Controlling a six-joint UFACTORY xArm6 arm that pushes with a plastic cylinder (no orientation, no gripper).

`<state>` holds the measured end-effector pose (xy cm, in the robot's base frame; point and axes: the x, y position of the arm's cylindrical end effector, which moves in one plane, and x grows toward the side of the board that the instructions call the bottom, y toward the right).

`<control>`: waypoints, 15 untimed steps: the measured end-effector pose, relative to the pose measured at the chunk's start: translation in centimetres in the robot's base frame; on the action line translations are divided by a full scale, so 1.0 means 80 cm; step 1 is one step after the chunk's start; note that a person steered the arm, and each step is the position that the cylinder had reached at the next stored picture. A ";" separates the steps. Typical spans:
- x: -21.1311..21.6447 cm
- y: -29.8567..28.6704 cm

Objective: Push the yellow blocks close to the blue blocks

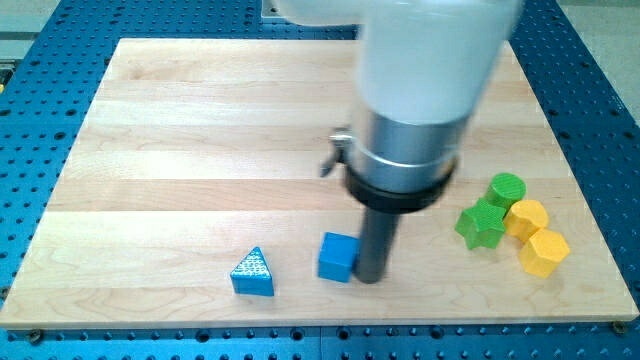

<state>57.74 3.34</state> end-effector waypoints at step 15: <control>-0.044 0.030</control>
<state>54.20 5.73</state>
